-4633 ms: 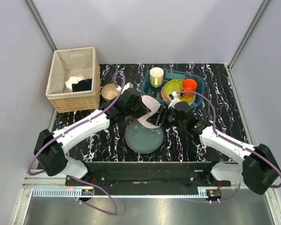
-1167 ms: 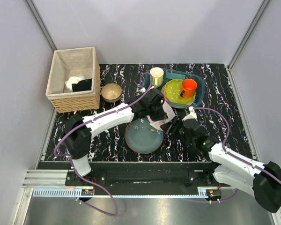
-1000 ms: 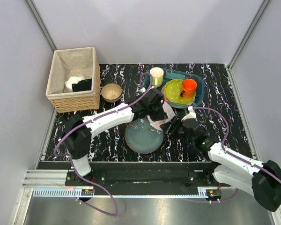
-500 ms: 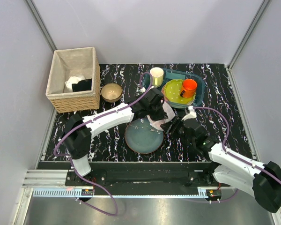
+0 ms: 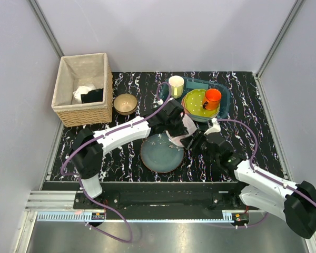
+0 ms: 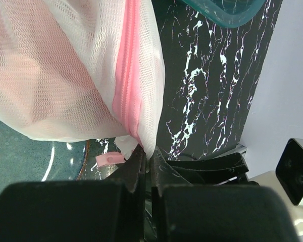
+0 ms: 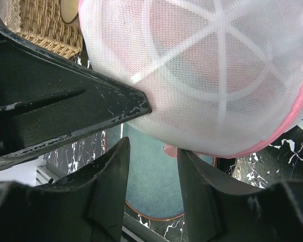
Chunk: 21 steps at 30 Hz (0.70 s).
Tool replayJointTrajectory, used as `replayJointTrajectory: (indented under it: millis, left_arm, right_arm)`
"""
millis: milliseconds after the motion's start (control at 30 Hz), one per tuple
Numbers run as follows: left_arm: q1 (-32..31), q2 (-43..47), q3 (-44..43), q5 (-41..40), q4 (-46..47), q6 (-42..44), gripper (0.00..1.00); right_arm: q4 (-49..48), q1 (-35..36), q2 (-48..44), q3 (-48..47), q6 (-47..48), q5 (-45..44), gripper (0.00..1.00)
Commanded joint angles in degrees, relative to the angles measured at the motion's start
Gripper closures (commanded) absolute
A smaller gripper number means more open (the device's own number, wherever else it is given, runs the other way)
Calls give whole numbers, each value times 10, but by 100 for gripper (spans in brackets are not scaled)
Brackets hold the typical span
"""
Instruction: Unzip the laundry bag and remove the bra
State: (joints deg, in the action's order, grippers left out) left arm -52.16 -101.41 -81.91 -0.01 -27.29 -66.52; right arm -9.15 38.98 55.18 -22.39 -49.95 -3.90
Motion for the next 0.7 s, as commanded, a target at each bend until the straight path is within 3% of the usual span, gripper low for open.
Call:
replayJointTrajectory:
  millis: [0, 333, 667]
  left_arm:
    - [0, 24, 7, 3, -6, -7, 100]
    - [0, 24, 4, -12, -5, -9, 100]
    - [0, 27, 2, -15, -4, -9, 100]
  right_arm:
    - [0, 0, -30, -25, 2, -24, 49]
    - [79, 0, -116, -14, -3, -59, 49]
    - [1, 0, -32, -6, -11, -15, 49]
